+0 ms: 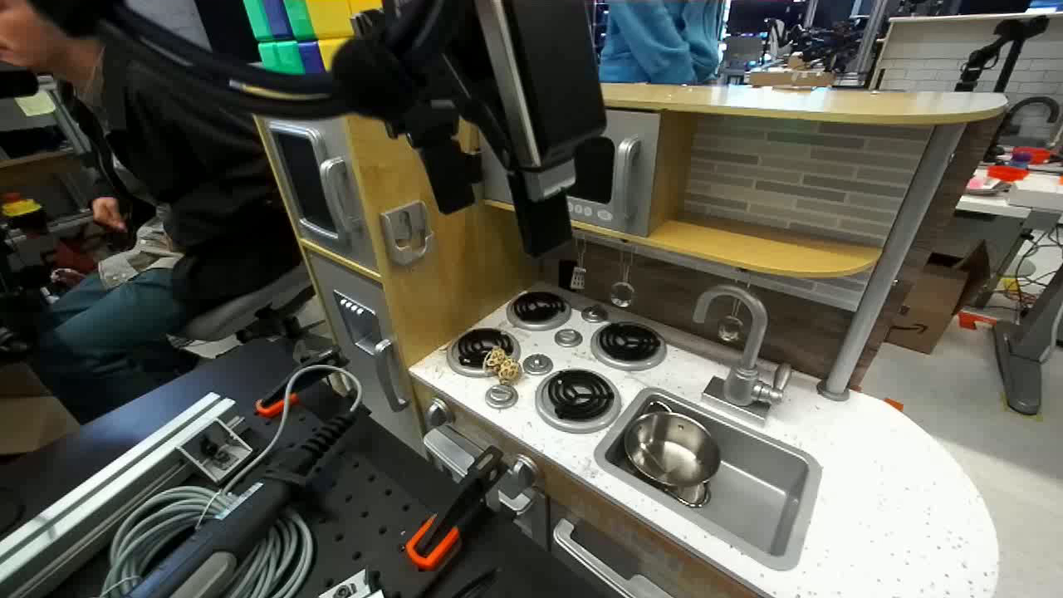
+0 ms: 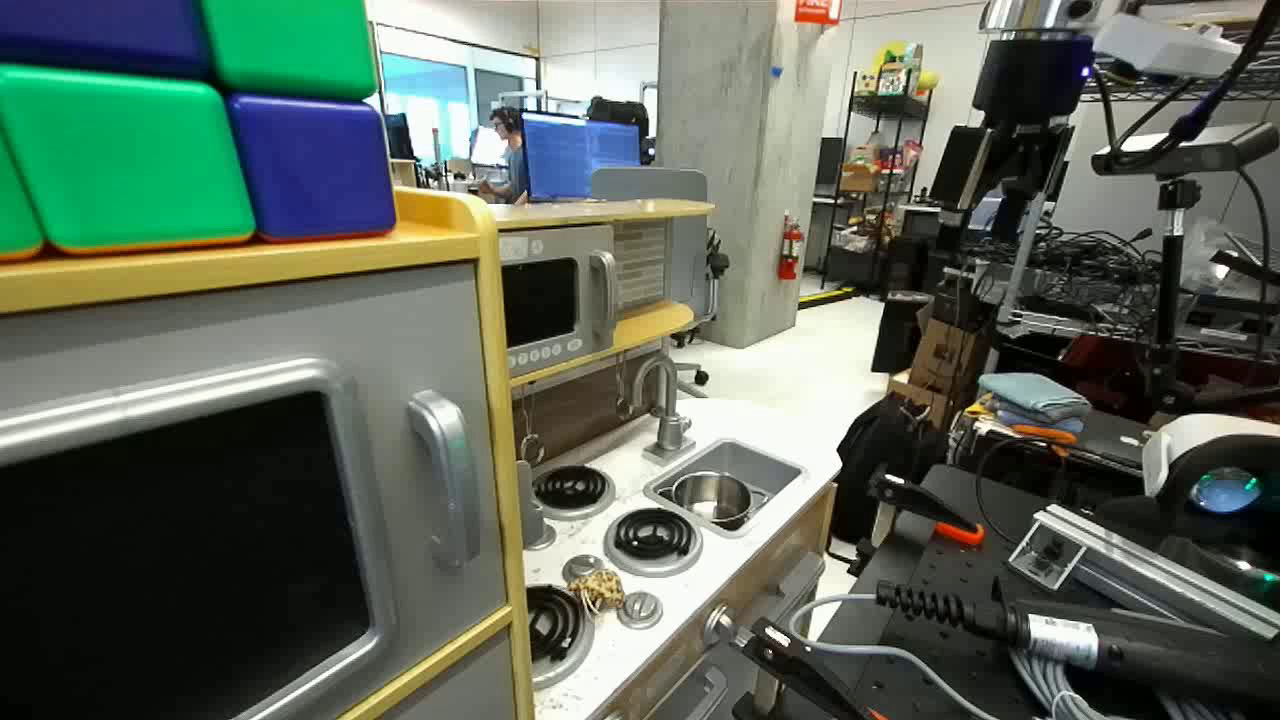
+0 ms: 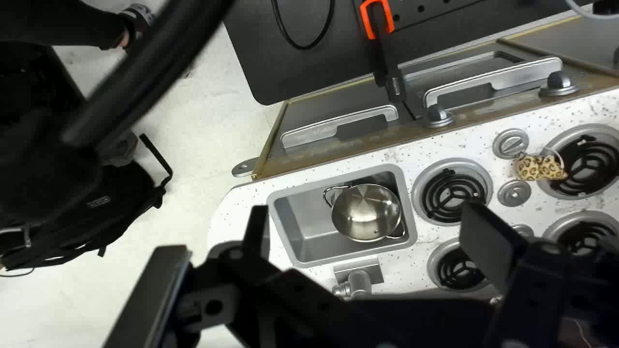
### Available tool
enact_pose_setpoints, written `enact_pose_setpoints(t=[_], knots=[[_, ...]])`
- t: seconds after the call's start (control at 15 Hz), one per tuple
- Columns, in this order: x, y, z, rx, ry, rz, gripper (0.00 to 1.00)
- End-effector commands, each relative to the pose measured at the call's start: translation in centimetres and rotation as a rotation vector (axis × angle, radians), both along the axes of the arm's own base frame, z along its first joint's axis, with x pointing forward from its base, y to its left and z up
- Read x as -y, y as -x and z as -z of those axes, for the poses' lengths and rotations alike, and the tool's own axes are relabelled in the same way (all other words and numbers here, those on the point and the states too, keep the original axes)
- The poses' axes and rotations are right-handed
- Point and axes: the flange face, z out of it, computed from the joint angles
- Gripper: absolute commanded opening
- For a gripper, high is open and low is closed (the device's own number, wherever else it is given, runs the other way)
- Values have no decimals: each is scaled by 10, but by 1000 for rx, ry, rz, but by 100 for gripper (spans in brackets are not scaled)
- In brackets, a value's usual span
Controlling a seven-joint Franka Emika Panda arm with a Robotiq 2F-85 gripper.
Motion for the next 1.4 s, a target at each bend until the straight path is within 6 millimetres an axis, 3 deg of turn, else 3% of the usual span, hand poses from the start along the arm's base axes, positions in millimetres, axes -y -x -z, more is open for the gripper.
enact_pose_setpoints(t=[0.0, 0.13, 0.33, 0.53, 0.8, 1.33], knots=[[0, 0, -1, -1, 0, 0, 100], [-4, -1, 2, 10, 1, -5, 100], [-26, -22, 17, 16, 11, 25, 100], [-70, -60, 57, -3, 30, 65, 100], [-113, -92, 107, 132, -5, 183, 100], [-172, -142, 139, 184, 79, 250, 100]])
